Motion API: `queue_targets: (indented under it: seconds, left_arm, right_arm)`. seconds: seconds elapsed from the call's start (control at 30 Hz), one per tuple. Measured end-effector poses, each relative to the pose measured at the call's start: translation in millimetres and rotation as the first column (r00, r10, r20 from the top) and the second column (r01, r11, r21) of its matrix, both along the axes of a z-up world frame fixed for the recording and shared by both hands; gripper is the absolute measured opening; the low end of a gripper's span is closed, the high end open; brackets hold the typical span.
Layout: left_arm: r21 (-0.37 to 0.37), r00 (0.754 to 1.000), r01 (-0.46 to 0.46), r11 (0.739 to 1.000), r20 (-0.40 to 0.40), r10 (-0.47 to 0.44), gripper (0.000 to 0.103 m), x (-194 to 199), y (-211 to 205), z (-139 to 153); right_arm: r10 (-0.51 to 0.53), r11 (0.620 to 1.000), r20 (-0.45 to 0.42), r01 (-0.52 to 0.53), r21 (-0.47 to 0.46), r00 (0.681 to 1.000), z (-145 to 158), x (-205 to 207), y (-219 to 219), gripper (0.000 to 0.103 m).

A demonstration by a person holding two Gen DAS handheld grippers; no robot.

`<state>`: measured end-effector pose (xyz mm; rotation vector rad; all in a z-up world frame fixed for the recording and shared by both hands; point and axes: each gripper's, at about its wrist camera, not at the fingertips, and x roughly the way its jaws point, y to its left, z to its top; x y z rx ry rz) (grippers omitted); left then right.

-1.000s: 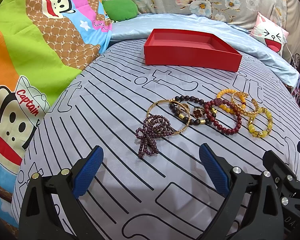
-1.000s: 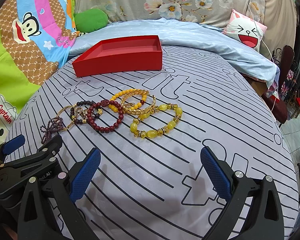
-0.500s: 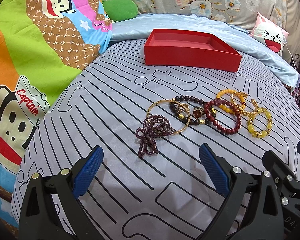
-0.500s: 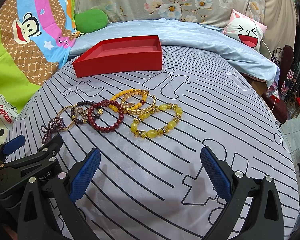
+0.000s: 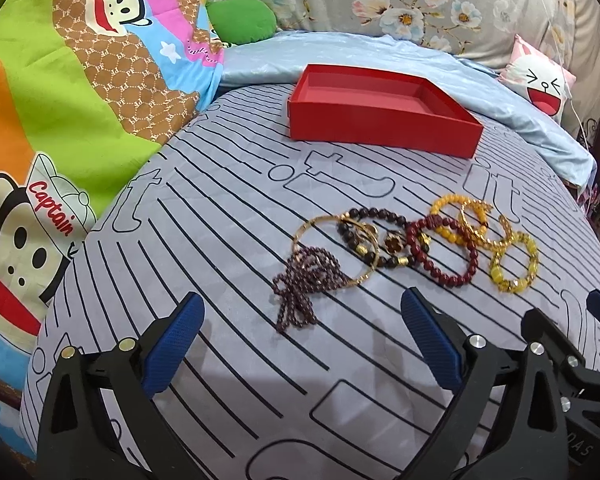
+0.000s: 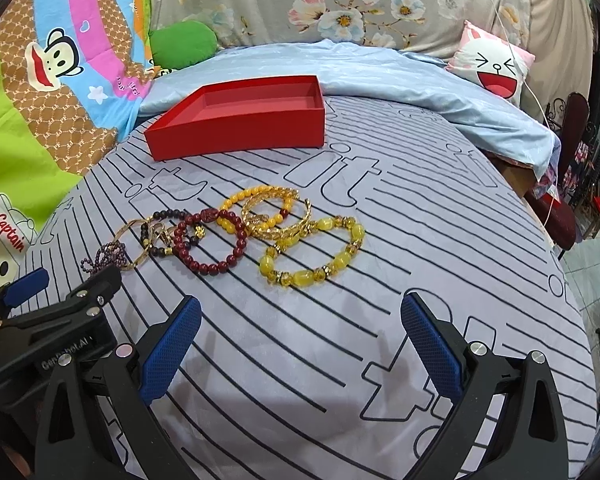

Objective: Organize jewelry
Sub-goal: 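Move the left tool toward the thin gold bangle and open its fingers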

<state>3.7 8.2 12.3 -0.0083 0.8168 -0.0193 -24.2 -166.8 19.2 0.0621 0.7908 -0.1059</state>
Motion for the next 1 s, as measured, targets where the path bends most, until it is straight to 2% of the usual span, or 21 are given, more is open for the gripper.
queue_targets:
  seconds: [0.3,0.83,1.0]
  left_arm:
    - [-0.028,0.998,-0.033,0.999,-0.045,0.032,0.094,17,13,-6]
    - [0.007,0.995,0.052,0.999,-0.088,-0.051,0.094,45,-4,-19]
    - [-0.026,0.992,0.074,0.997,-0.099,-0.077,0.084,50,-3,-23]
  right_arm:
    - [-0.014,1.0,-0.008,0.014,0.019,1.0,1,11,-8,0.096]
    - [-0.008,1.0,-0.041,0.009,0.028,0.999,-9,28,-11,0.096]
    - [-0.011,1.0,-0.051,0.013,0.028,0.999,-11,30,-12,0.096]
